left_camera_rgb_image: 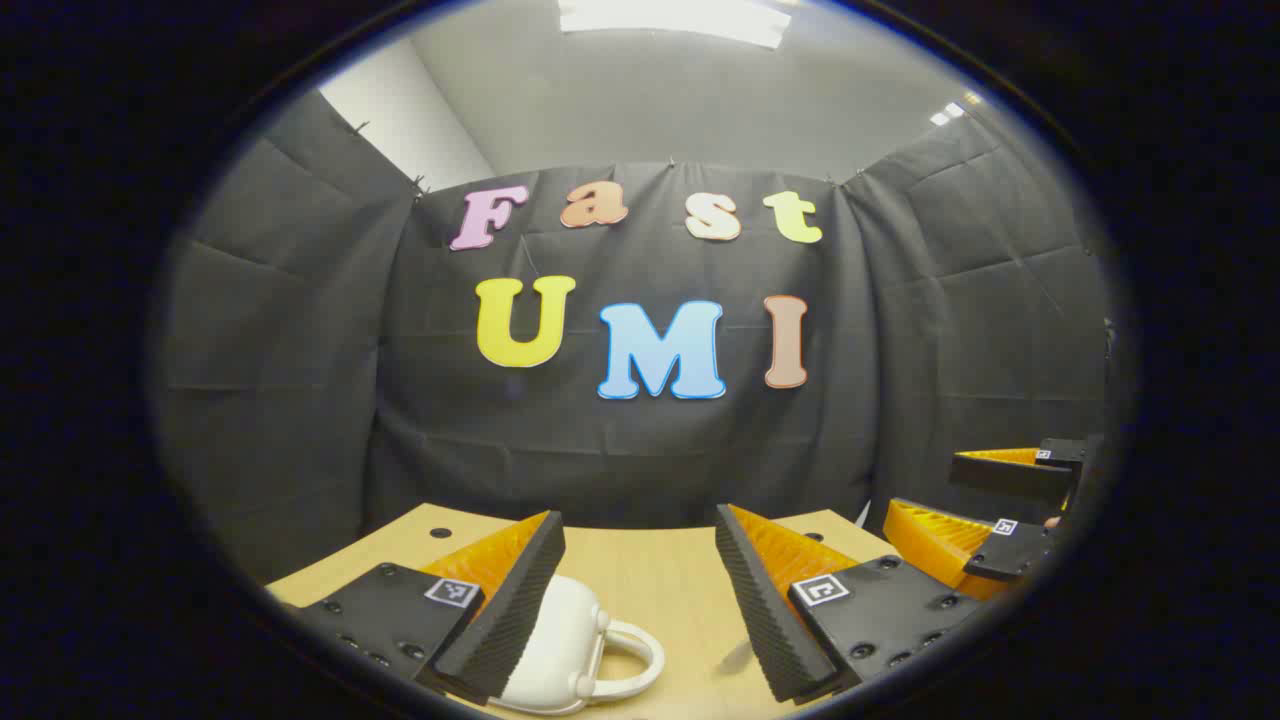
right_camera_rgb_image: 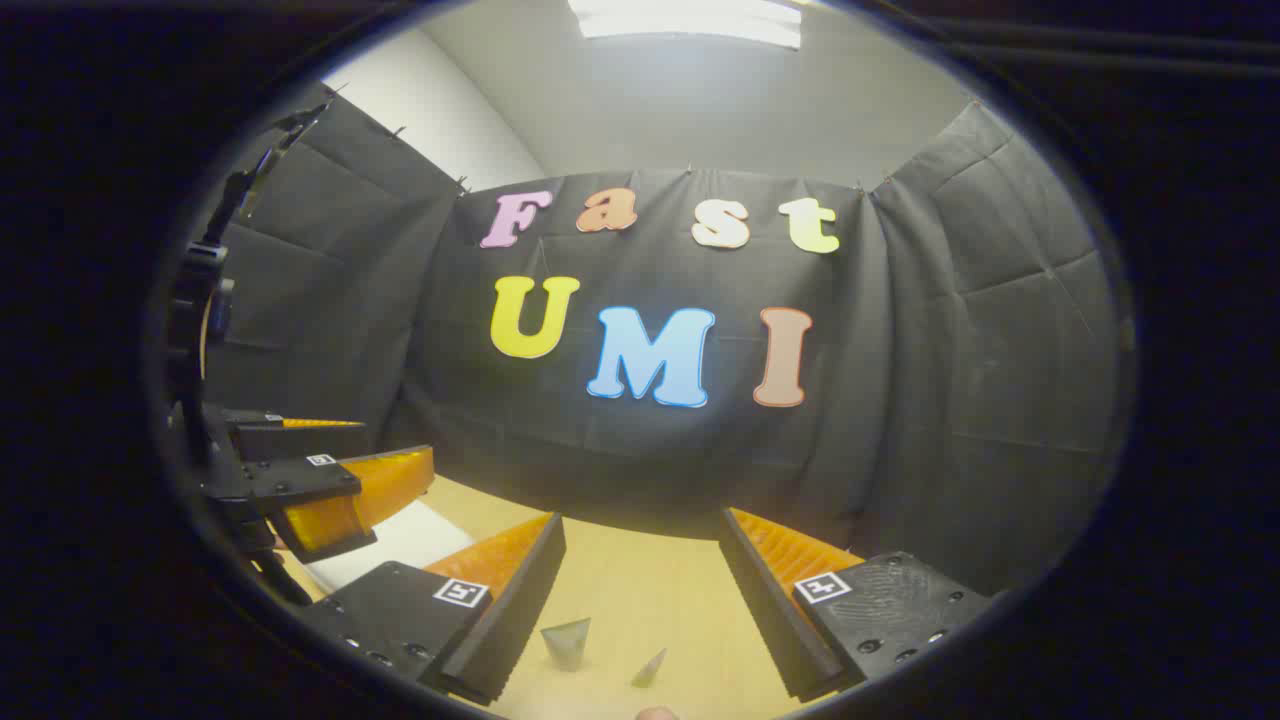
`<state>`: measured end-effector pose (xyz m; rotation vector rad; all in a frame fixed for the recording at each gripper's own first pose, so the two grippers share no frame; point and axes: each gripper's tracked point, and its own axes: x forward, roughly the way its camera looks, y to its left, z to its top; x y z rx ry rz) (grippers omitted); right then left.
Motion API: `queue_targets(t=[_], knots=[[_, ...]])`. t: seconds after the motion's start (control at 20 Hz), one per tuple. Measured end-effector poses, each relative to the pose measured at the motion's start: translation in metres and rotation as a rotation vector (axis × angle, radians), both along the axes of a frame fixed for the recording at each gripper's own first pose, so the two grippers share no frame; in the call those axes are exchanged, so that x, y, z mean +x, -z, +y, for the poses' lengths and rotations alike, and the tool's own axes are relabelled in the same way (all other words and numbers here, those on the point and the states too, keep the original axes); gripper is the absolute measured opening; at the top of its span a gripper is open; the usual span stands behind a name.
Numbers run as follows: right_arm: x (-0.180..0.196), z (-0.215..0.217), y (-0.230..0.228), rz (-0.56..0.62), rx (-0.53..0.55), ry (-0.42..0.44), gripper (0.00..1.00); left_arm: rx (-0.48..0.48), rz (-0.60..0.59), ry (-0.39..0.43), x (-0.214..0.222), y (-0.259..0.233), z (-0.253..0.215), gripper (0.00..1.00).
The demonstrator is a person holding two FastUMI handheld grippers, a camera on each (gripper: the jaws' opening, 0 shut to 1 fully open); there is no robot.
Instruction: First open the suitcase, pack the skin care products into it, and then close the suitcase.
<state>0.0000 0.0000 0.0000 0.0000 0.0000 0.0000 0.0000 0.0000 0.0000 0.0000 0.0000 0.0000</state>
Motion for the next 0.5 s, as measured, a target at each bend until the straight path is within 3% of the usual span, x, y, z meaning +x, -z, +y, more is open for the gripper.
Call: queue_targets(t=[0.5], knots=[[0.0, -0.02, -0.001, -0.006, 0.013, 0.09, 0.95, -0.015, 0.06, 0.084, 0.024, 0.024, -0.019, 1.0]])
